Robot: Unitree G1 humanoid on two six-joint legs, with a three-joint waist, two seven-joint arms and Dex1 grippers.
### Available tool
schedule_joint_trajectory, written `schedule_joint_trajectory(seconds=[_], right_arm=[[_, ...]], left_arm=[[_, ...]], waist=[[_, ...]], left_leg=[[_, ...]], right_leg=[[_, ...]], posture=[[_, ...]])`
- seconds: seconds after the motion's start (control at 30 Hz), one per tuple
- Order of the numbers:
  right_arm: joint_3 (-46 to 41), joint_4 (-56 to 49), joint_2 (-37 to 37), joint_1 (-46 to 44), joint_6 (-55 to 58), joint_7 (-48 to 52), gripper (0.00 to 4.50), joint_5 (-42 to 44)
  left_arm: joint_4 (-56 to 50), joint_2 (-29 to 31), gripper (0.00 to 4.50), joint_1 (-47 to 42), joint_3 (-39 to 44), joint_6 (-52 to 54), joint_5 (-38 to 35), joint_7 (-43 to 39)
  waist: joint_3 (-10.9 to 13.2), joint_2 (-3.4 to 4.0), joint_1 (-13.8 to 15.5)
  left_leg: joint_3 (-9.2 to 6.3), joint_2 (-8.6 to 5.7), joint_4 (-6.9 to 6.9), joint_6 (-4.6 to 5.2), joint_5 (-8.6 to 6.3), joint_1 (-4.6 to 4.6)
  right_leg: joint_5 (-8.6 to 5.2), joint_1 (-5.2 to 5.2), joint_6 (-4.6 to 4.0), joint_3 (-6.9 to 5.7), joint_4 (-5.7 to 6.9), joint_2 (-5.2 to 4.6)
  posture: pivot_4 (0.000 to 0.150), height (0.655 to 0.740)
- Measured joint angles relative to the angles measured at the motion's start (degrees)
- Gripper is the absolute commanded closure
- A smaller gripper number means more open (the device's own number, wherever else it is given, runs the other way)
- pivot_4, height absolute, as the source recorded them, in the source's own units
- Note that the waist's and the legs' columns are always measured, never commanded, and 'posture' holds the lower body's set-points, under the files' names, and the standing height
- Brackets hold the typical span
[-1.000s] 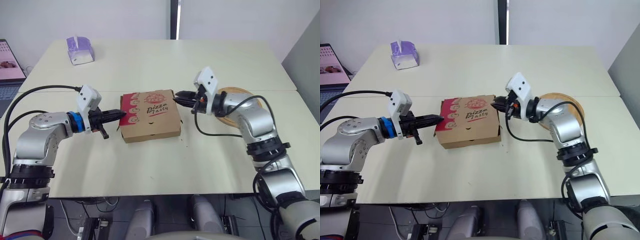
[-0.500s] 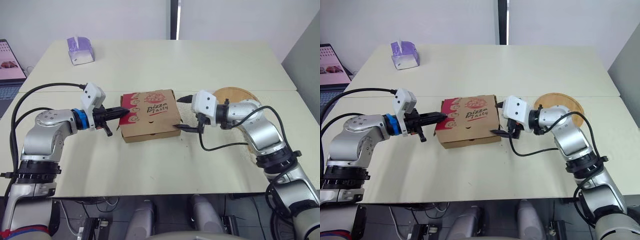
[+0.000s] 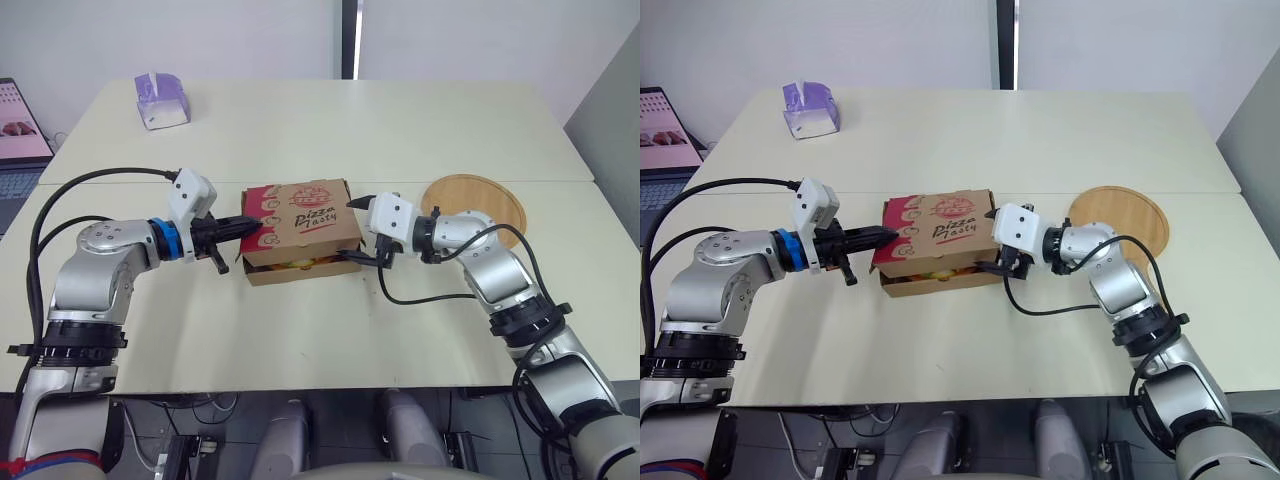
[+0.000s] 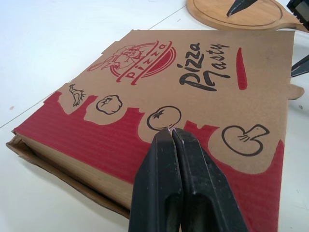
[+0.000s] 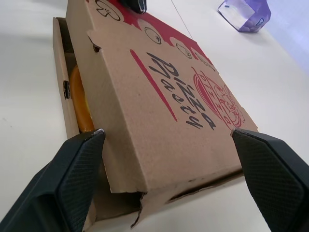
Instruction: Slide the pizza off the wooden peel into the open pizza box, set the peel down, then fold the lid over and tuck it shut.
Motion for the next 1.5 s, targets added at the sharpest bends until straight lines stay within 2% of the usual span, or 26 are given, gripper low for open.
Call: schedule_joint_trajectory(seconds=[0.4,0.53,0.67,0.8,1.0,1.27,1.5], right_arm=[[-0.15,-0.89,0.42,2.9,1.59,-0.3,0.02,0.25],[-4.78,-3.13,0.4,3.73,6.52,2.41,0.02,7.9],[-9.32,-0.48,-2.4,2.17,7.46,4.06,0.89,11.31],[-11.2,6.89,-5.36,-0.4,4.73,3.75,2.27,9.53],[-6.6,14.69,-6.19,-0.68,-3.89,4.14,4.48,2.56],[-4.09,13.3,2.64,-0.78,-3.13,4.98,4.48,3.04],[-4.53,12.86,2.36,-1.04,-1.86,5.02,4.48,3.5]], left_arm=[[0.18,-0.91,4.5,2.35,-1.04,-2.85,2.85,0.35],[0.64,-1.2,4.5,1.94,-1.04,-3.09,3.36,0.29],[1.46,-1.2,4.5,1.27,-1.03,-3.25,3.63,0.21],[2.72,-1.21,4.5,0.64,-1.03,-3.99,3.74,0.08],[4.06,-1.3,4.5,-0.44,-1.02,-5.02,4.67,-0.07],[4.87,-1.5,4.5,-0.85,-1.05,-5.48,5.2,-0.91],[4.89,-1.91,4.5,-0.89,-1.05,-5.73,6.1,-0.96]], waist=[[0.0,0.0,0.02],[0.0,0.0,0.06],[0.0,0.0,0.06],[0.0,0.0,0.05],[0.0,0.0,-0.31],[0.0,0.0,-0.49],[0.0,0.0,-0.38]], left_leg=[[0.0,0.0,0.01,0.0,0.0,0.05],[-0.03,-0.01,0.01,0.0,0.0,0.04],[0.0,-0.01,0.02,0.01,0.0,0.06],[0.04,0.0,0.01,0.01,0.0,0.07],[0.16,0.01,0.01,0.0,0.0,0.07],[0.09,0.0,0.03,0.0,0.0,0.06],[0.08,0.0,0.02,0.0,0.0,0.08]], right_leg=[[0.0,0.03,0.0,0.01,0.02,0.0],[0.0,0.05,0.0,0.0,0.01,-0.01],[0.0,0.07,0.0,-0.01,0.01,0.0],[0.0,0.06,0.0,0.0,0.02,0.0],[0.0,0.02,0.0,0.08,0.04,0.0],[0.01,0.02,0.01,0.07,0.08,0.0],[0.01,0.03,0.01,0.06,0.08,0.0]], posture=[[0.15,0.74],[0.15,0.74],[0.15,0.74],[0.15,0.74],[0.15,0.74],[0.15,0.74],[0.15,0.74]])
